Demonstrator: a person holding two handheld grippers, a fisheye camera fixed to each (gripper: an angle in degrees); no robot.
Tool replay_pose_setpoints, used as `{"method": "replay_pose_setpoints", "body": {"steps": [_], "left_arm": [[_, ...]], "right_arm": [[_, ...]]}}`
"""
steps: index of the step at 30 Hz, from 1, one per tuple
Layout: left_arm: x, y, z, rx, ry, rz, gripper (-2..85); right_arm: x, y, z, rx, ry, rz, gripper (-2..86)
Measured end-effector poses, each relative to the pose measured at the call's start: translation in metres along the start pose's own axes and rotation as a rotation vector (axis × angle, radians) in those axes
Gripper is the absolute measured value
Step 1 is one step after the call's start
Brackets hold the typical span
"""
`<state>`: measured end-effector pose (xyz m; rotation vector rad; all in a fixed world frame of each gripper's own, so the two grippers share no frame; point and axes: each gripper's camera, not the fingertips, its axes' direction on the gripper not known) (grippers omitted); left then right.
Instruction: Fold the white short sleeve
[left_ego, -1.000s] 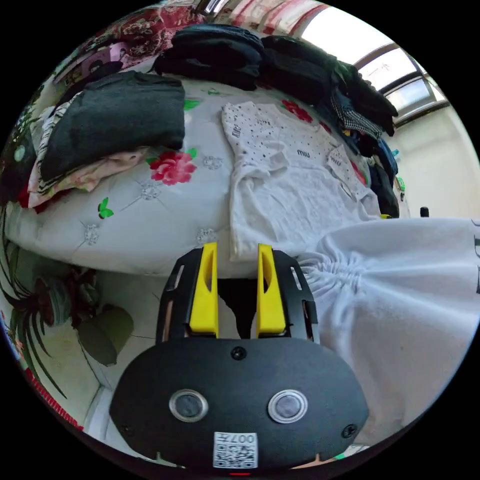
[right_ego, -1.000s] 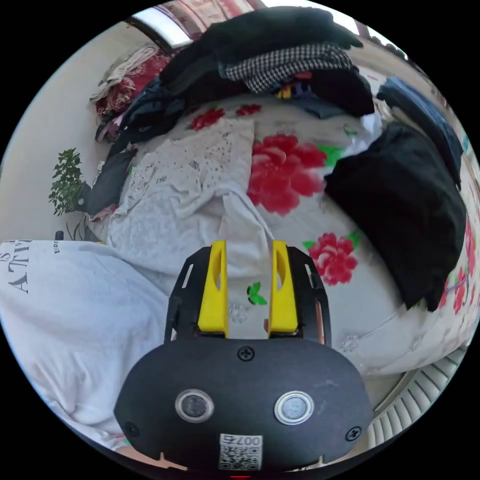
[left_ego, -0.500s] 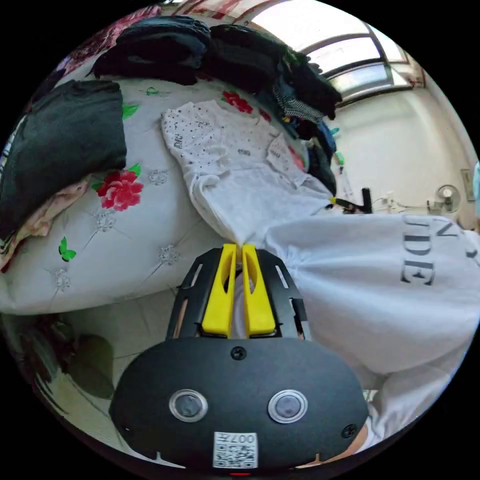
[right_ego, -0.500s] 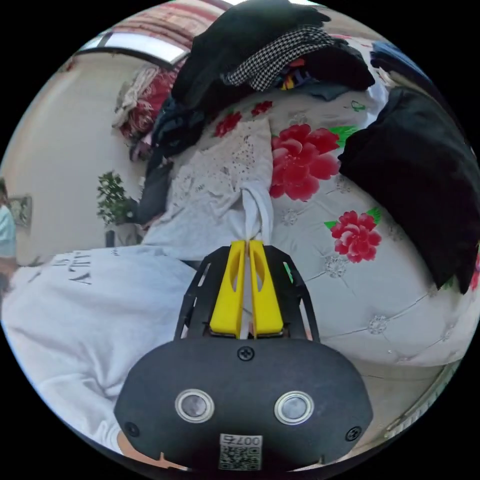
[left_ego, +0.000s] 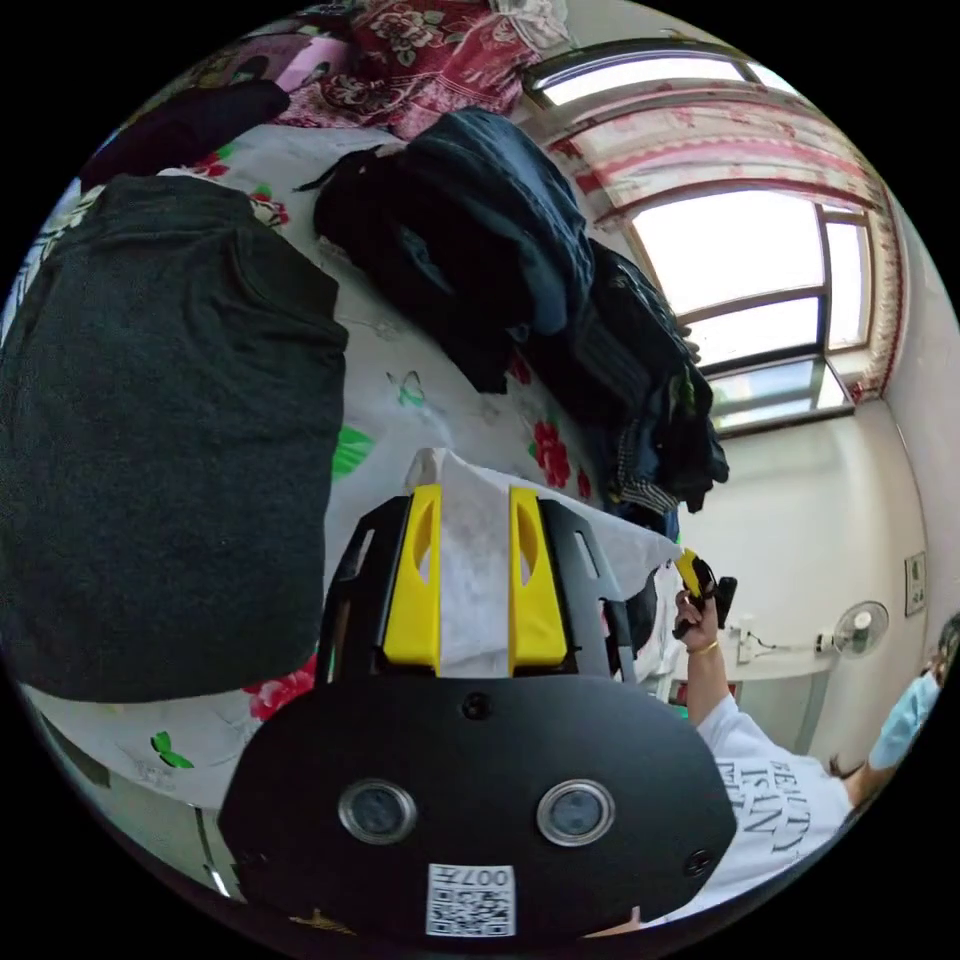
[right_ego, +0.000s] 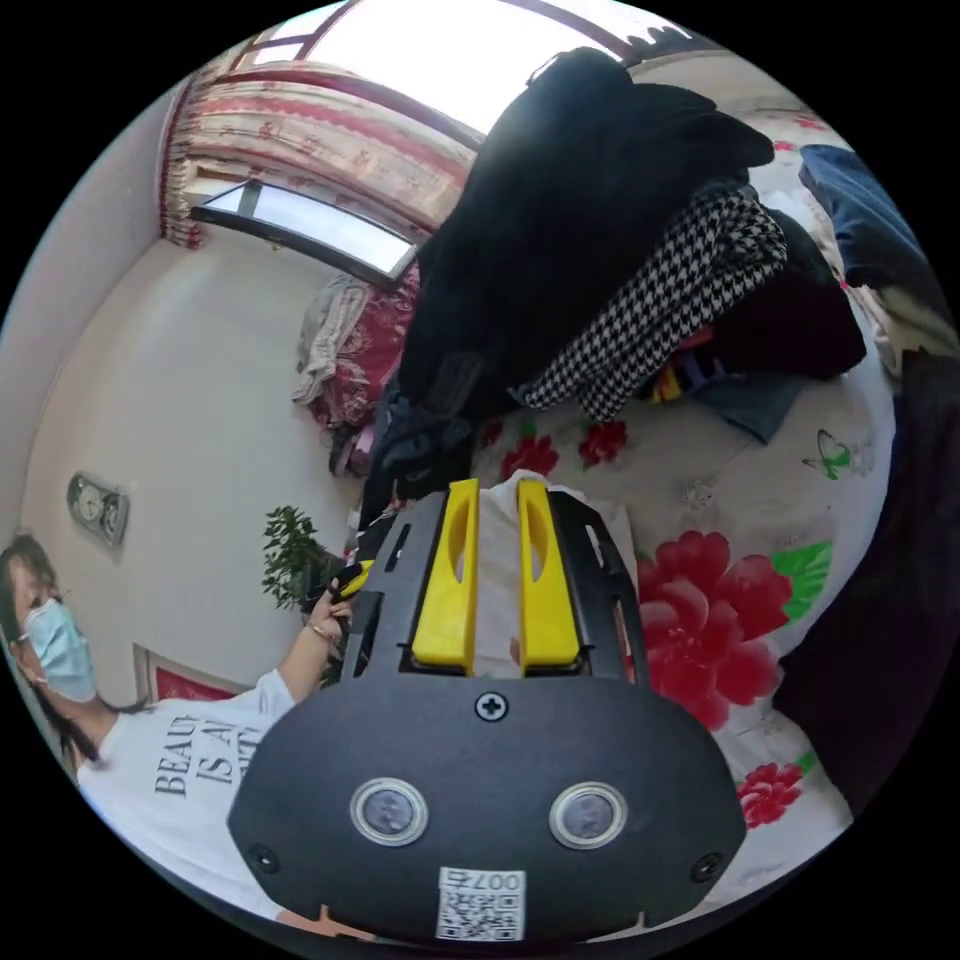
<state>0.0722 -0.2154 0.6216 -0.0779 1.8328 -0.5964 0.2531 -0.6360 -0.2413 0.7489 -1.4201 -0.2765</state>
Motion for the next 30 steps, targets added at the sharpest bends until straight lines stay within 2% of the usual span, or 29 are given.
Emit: {"method": "replay_pose_setpoints", "body": {"steps": [3, 6, 12, 19, 22, 25, 28, 30], "left_arm": [[-0.006, 0.001, 0.015, 0.027, -0.081, -0.050, 9.6], [-0.010, 0.029, 0.029, -0.019, -0.149, -0.038, 10.0], [-0.020, 0.086, 0.044, -0.067, -0.176, -0.078, 10.8], [-0.019, 0.073, 0.058, -0.103, -0.224, -0.043, 9.3], [-0.022, 0.078, 0.055, -0.082, -0.206, -0.049, 9.6], [-0.029, 0.088, 0.047, -0.062, -0.168, -0.089, 9.8], [-0.035, 0.098, 0.041, -0.063, -0.136, -0.093, 9.7], [-0.037, 0.104, 0.034, -0.058, -0.127, -0.081, 9.6]], "right_arm": [[0.020, 0.004, 0.022, 0.014, 0.086, 0.057, 5.9], [0.049, 0.041, 0.029, 0.036, 0.112, 0.146, 7.7], [0.100, 0.107, 0.046, 0.011, 0.095, 0.360, 9.0], [0.107, 0.091, 0.072, -0.028, 0.133, 0.406, 6.0], [0.085, 0.080, 0.066, 0.023, 0.096, 0.323, 4.5], [0.031, 0.063, 0.066, 0.049, 0.041, 0.136, 3.6], [-0.051, 0.043, 0.092, -0.050, 0.024, -0.180, 3.3], [-0.121, 0.045, 0.132, -0.200, -0.011, -0.454, 3.7]]}}
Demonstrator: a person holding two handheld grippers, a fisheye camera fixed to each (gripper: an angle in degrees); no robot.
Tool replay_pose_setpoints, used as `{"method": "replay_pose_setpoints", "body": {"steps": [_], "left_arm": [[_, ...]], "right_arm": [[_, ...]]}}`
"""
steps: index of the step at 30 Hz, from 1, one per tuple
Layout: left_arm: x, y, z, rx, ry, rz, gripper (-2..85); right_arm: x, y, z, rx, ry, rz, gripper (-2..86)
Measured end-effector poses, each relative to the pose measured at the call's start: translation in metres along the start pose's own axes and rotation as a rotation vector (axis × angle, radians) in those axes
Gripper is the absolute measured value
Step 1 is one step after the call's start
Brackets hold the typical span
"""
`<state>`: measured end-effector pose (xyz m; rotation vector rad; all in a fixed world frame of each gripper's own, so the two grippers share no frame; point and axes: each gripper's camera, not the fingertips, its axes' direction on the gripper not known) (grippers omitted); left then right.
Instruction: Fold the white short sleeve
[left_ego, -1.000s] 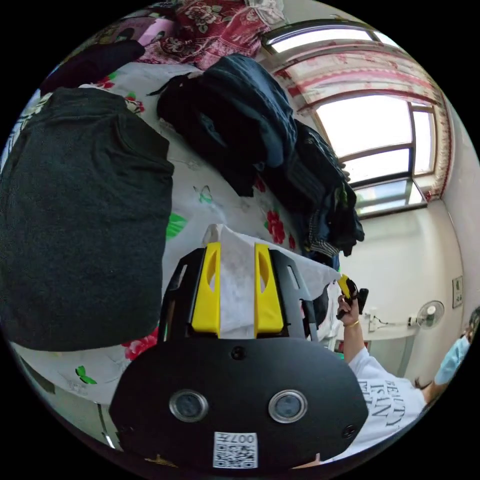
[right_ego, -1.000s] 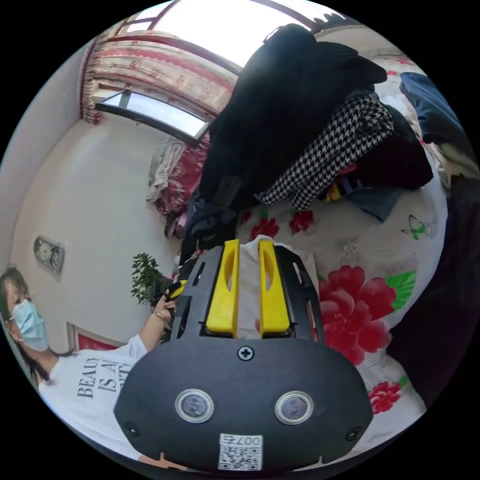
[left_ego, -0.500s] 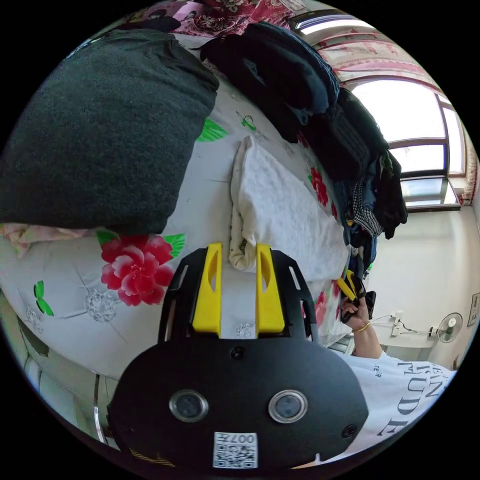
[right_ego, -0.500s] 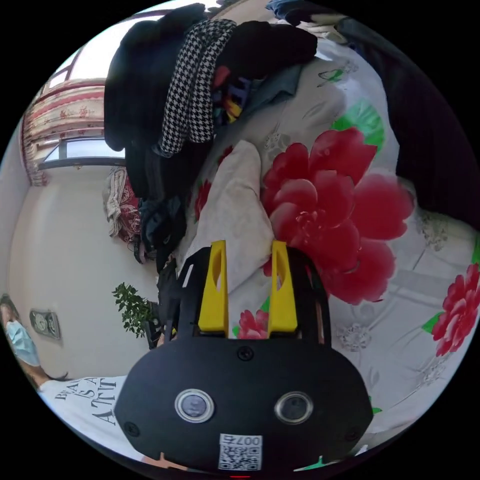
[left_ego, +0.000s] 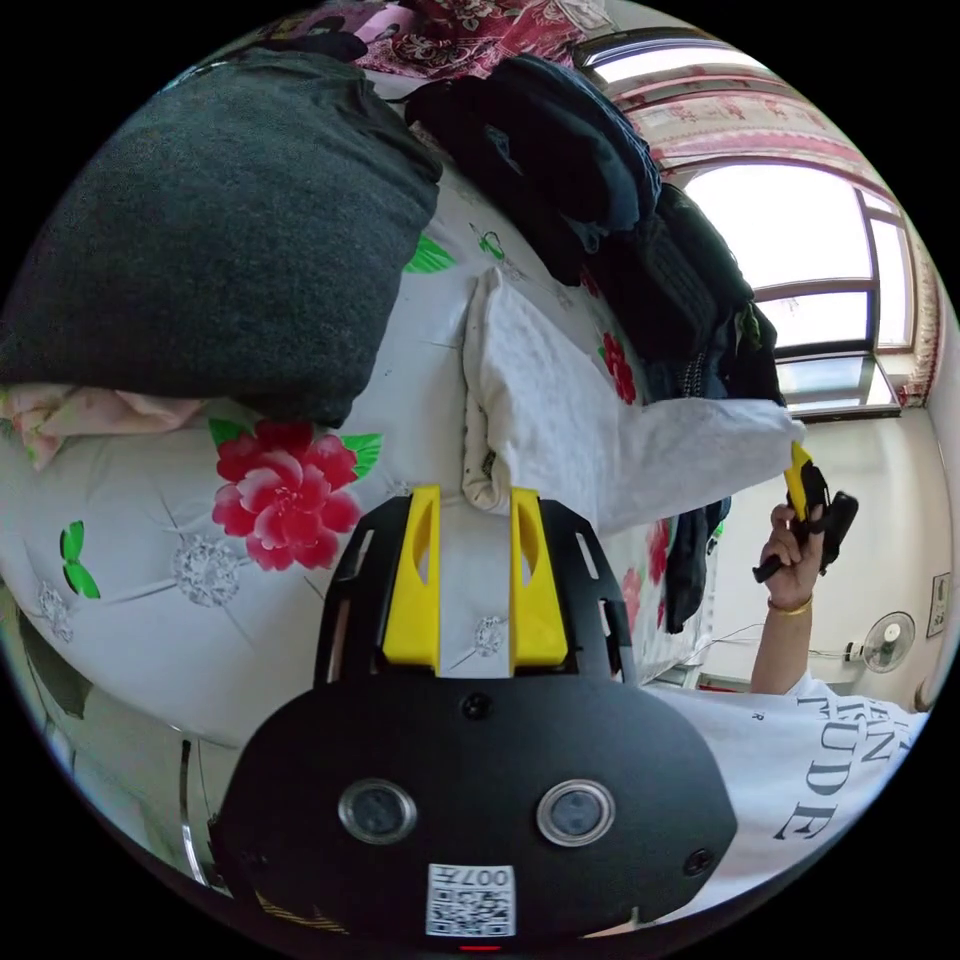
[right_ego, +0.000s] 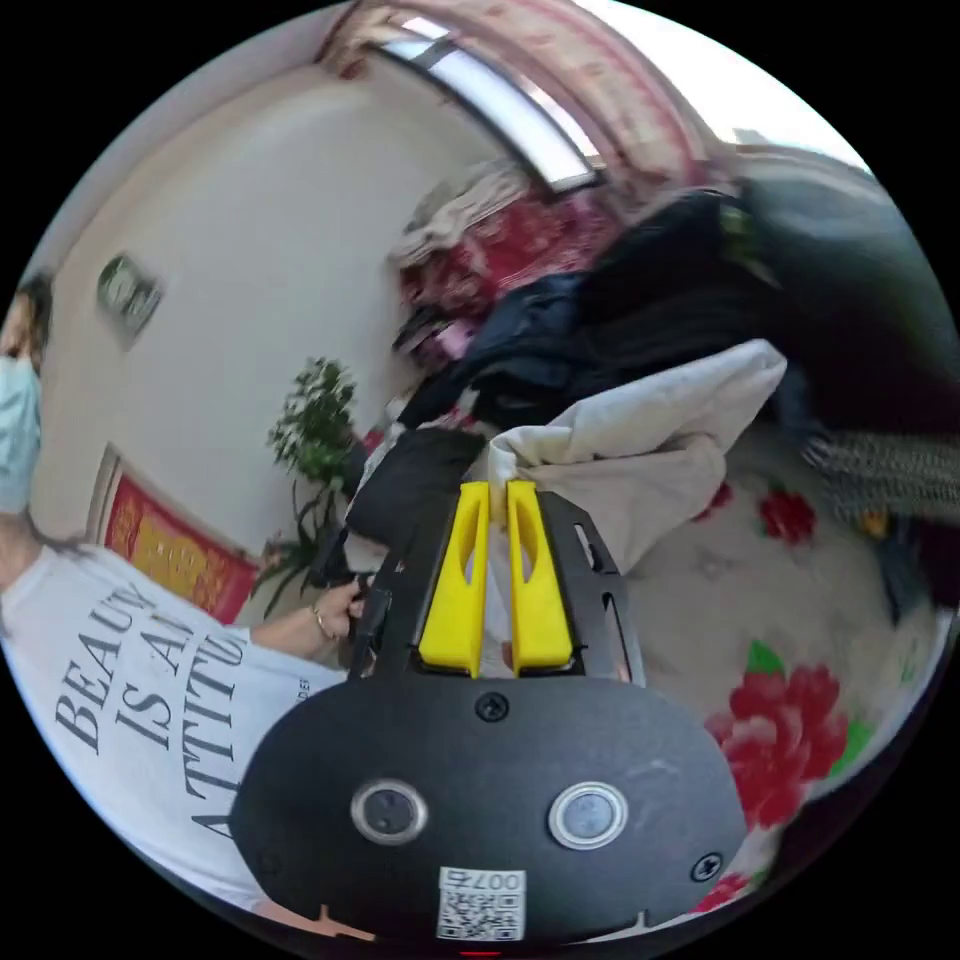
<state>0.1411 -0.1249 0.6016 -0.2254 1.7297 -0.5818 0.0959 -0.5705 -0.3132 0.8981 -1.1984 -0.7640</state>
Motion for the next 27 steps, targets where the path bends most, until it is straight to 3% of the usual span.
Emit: {"method": "replay_pose_setpoints", "body": {"steps": [3, 5, 9, 15, 19, 24, 27], "left_arm": [[-0.006, 0.008, -0.008, 0.025, 0.010, 0.011, 9.6], [-0.010, 0.014, -0.012, 0.050, 0.005, 0.020, 10.0], [-0.024, 0.026, -0.022, 0.073, 0.059, 0.031, 11.3], [-0.051, 0.035, -0.021, 0.072, 0.185, 0.011, 14.2], [-0.050, 0.022, -0.007, 0.055, 0.271, 0.016, 15.1], [-0.046, 0.002, 0.022, -0.037, 0.285, 0.000, 6.1], [-0.020, 0.005, 0.010, -0.008, 0.260, 0.091, 5.7]], "right_arm": [[-0.061, -0.014, 0.065, -0.173, -0.097, -0.213, 4.7], [-0.080, -0.007, 0.108, -0.273, -0.173, -0.221, 5.6], [-0.067, 0.030, 0.158, -0.345, -0.214, -0.054, 7.6], [0.015, 0.068, 0.136, -0.282, -0.079, 0.307, 9.5], [0.050, 0.087, 0.139, -0.289, -0.091, 0.472, 9.4], [0.068, 0.103, 0.175, -0.341, -0.247, 0.597, 4.6], [0.065, 0.099, 0.157, -0.279, -0.307, 0.571, 2.2]]}}
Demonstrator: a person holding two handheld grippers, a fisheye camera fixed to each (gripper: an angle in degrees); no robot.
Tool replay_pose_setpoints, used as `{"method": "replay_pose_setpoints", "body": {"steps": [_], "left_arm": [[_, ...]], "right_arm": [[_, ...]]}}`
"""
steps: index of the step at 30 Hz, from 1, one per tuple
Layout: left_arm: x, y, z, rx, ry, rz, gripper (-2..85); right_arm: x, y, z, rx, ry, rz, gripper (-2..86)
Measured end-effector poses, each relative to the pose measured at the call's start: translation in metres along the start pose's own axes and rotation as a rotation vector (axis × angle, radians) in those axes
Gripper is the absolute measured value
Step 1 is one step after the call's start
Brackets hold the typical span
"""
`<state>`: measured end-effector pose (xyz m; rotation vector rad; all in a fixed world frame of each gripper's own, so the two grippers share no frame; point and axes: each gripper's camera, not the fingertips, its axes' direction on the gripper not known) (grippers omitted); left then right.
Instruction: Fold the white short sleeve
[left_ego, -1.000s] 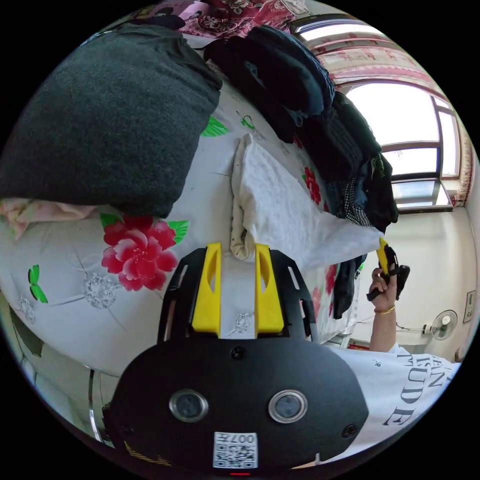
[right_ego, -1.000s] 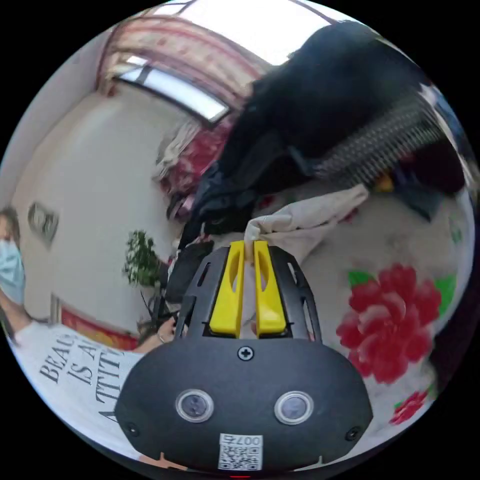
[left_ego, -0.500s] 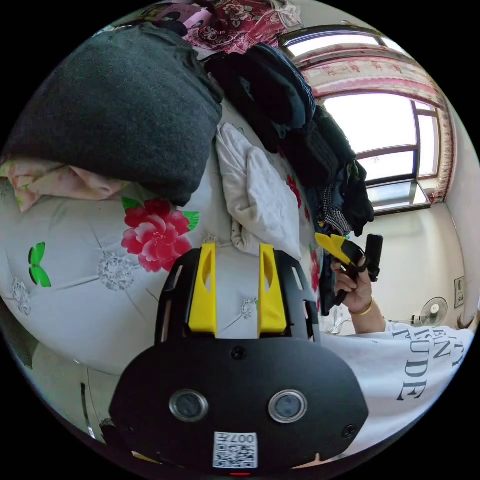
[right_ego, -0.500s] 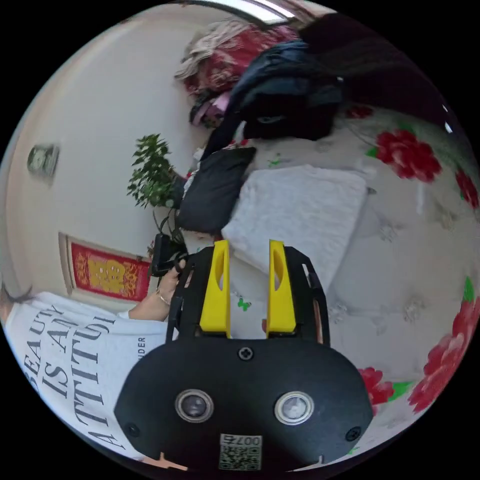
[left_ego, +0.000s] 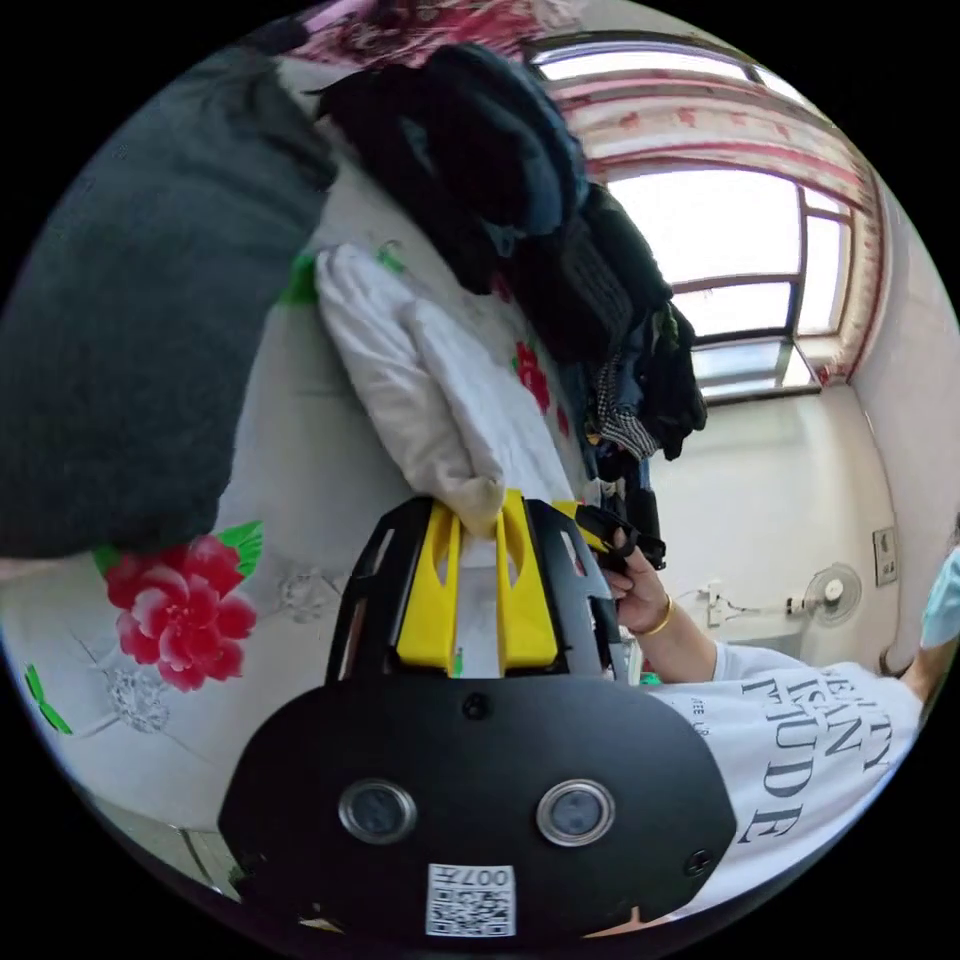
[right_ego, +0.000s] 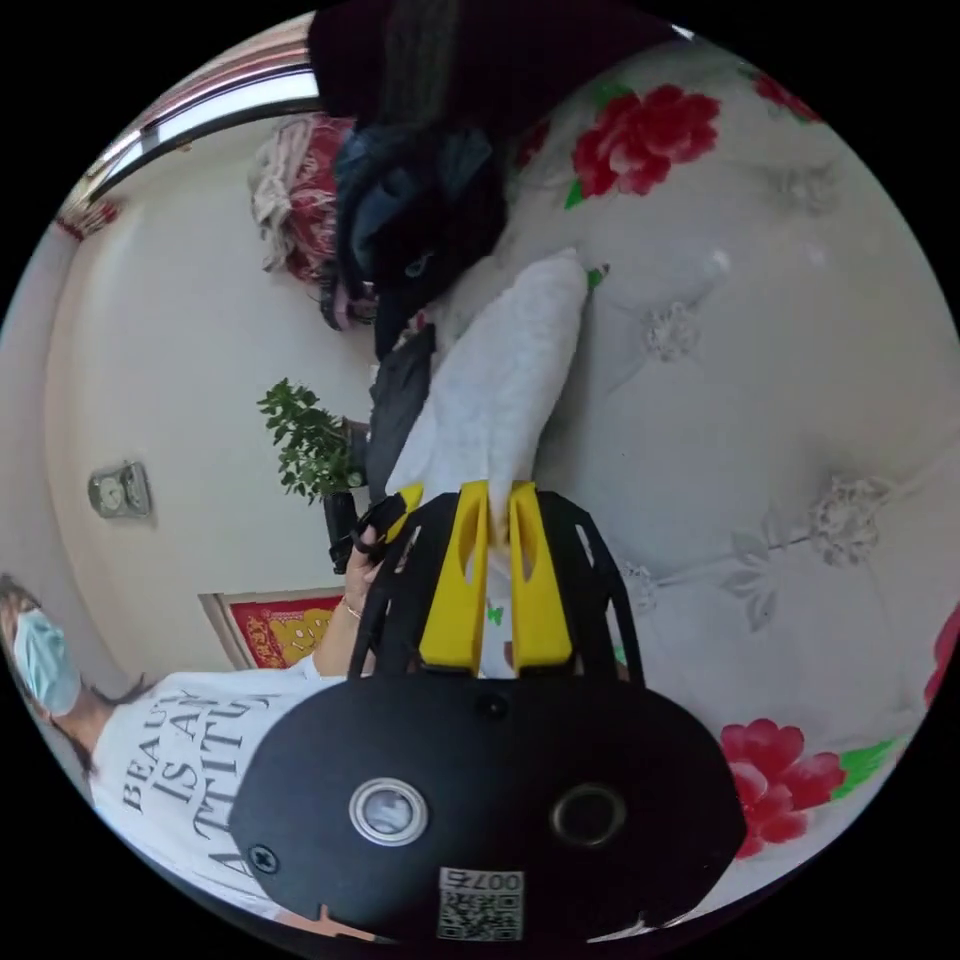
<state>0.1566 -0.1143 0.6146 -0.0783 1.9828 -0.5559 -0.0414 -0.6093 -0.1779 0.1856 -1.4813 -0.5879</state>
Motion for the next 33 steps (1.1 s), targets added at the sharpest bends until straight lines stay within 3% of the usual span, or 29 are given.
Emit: {"method": "replay_pose_setpoints", "body": {"steps": [5, 10, 15, 19, 22, 24, 28, 33], "left_arm": [[0.072, 0.007, 0.013, -0.014, 0.105, 0.144, 5.6], [0.177, 0.008, 0.091, -0.119, 0.214, 0.369, 5.6], [0.334, 0.016, 0.219, -0.283, 0.385, 0.672, 6.2], [0.410, 0.048, 0.306, -0.409, 0.377, 0.839, 6.2], [0.402, 0.084, 0.340, -0.448, 0.261, 0.894, 5.8], [0.353, 0.110, 0.337, -0.475, 0.151, 0.904, 6.5], [0.238, 0.128, 0.286, -0.435, -0.203, 0.755, 6.6], [0.115, 0.162, 0.119, -0.093, -0.674, 0.353, 9.0]], "right_arm": [[-0.032, 0.036, -0.076, 0.122, -0.063, -0.175, 0.7], [-0.055, 0.105, -0.184, 0.361, 0.040, -0.265, 0.5], [-0.088, 0.210, -0.310, 0.713, 0.257, -0.329, 1.0], [-0.083, 0.268, -0.361, 0.918, 0.474, -0.236, 2.3], [-0.028, 0.296, -0.374, 1.039, 0.661, 0.108, 3.6], [0.018, 0.305, -0.355, 0.940, 0.701, 0.292, 4.2], [0.045, 0.299, -0.280, 0.793, 0.699, 0.251, 5.1], [0.029, 0.237, -0.124, 0.367, 0.835, -0.028, 6.4]]}}
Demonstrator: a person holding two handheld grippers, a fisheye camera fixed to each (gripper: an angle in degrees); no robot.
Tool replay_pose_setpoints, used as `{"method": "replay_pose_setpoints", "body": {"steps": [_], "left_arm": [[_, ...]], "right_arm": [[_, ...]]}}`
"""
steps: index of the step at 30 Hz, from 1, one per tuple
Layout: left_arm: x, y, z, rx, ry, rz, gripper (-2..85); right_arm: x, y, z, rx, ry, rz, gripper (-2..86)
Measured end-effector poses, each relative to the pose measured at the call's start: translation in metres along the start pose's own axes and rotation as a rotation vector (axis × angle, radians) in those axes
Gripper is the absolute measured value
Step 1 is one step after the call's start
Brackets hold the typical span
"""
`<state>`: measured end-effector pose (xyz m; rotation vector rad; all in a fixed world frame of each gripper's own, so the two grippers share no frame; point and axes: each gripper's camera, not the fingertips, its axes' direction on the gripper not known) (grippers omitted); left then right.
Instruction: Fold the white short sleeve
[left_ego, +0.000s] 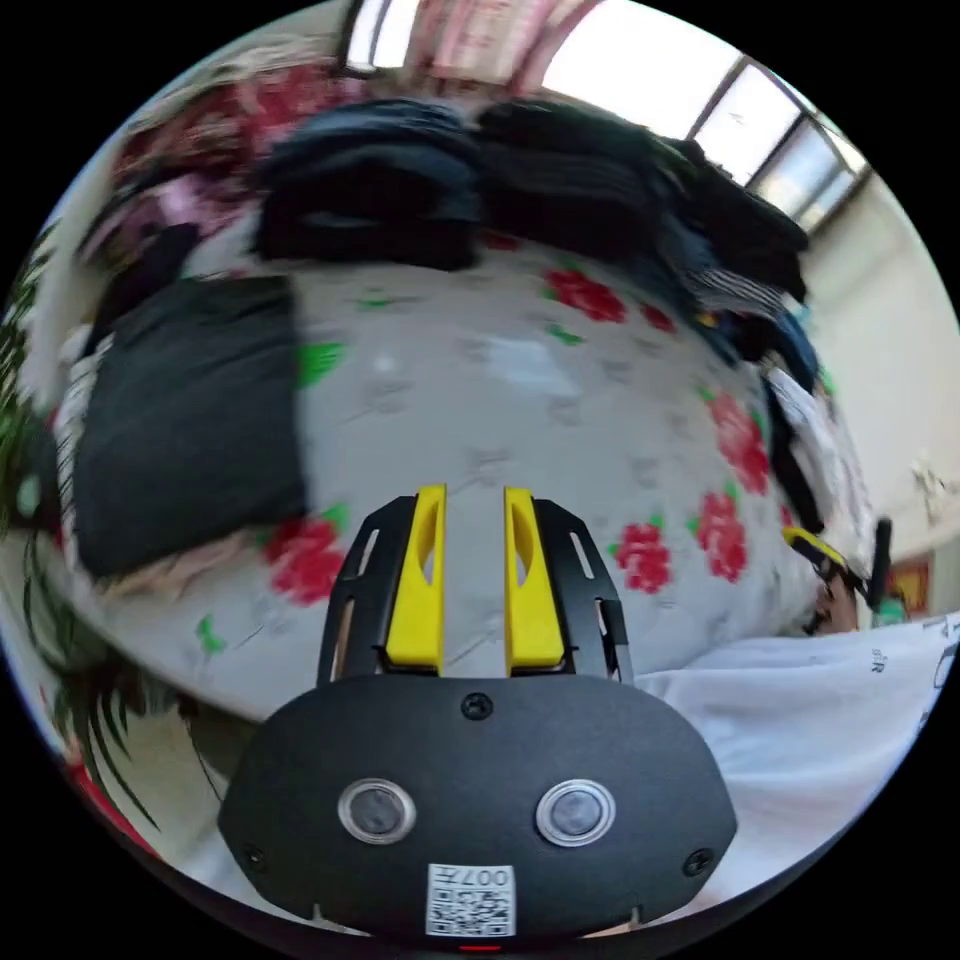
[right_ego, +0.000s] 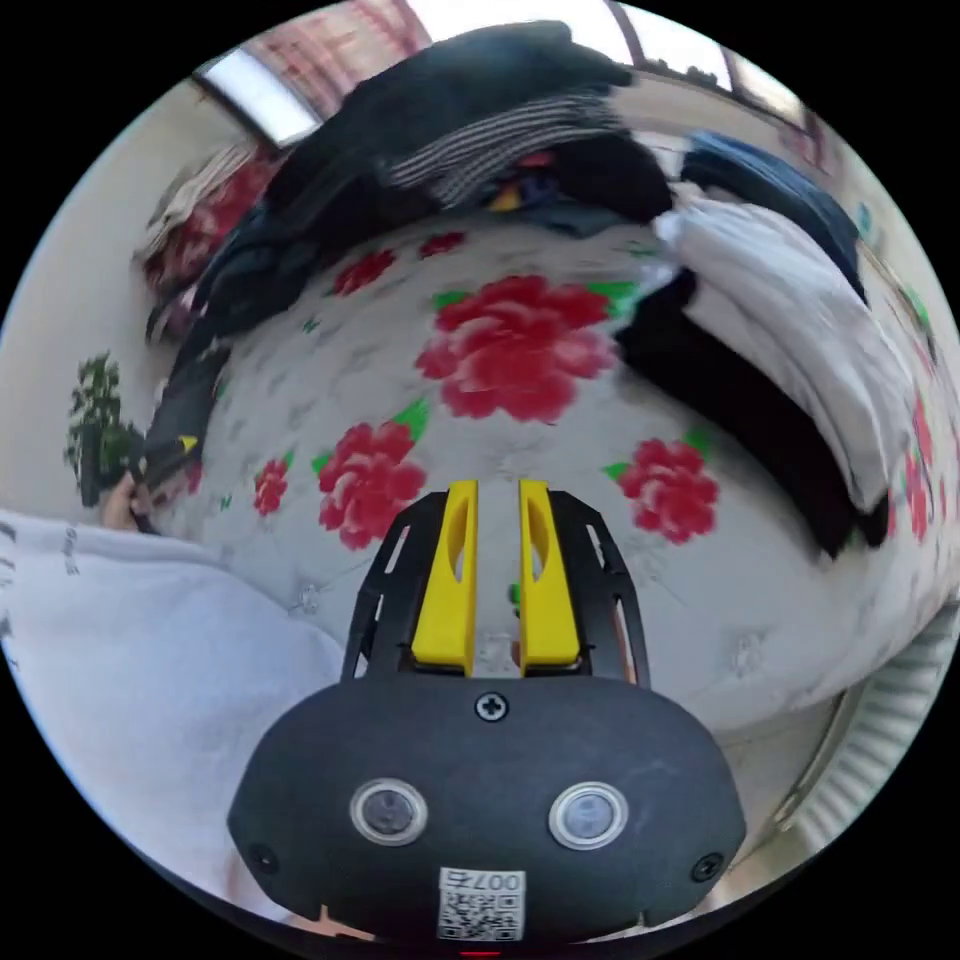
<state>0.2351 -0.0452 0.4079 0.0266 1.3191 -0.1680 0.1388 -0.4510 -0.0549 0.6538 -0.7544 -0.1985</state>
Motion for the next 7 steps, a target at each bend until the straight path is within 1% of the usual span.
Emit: {"method": "replay_pose_setpoints", "body": {"steps": [1, 3, 5, 7], "left_arm": [[-0.012, 0.011, -0.009, 0.021, -0.051, -0.050, 9.5], [-0.043, 0.050, -0.036, 0.111, -0.177, -0.235, 11.4], [-0.053, 0.067, -0.043, 0.152, -0.198, -0.311, 12.6], [-0.057, 0.071, -0.041, 0.163, -0.199, -0.329, 13.1]], "right_arm": [[-0.015, -0.001, 0.007, -0.009, 0.011, -0.056, 6.5], [-0.068, -0.006, 0.033, -0.041, 0.025, -0.248, 6.9], [-0.095, -0.012, 0.049, -0.092, -0.012, -0.337, 7.2], [-0.116, -0.020, 0.059, -0.127, -0.083, -0.386, 7.4]]}}
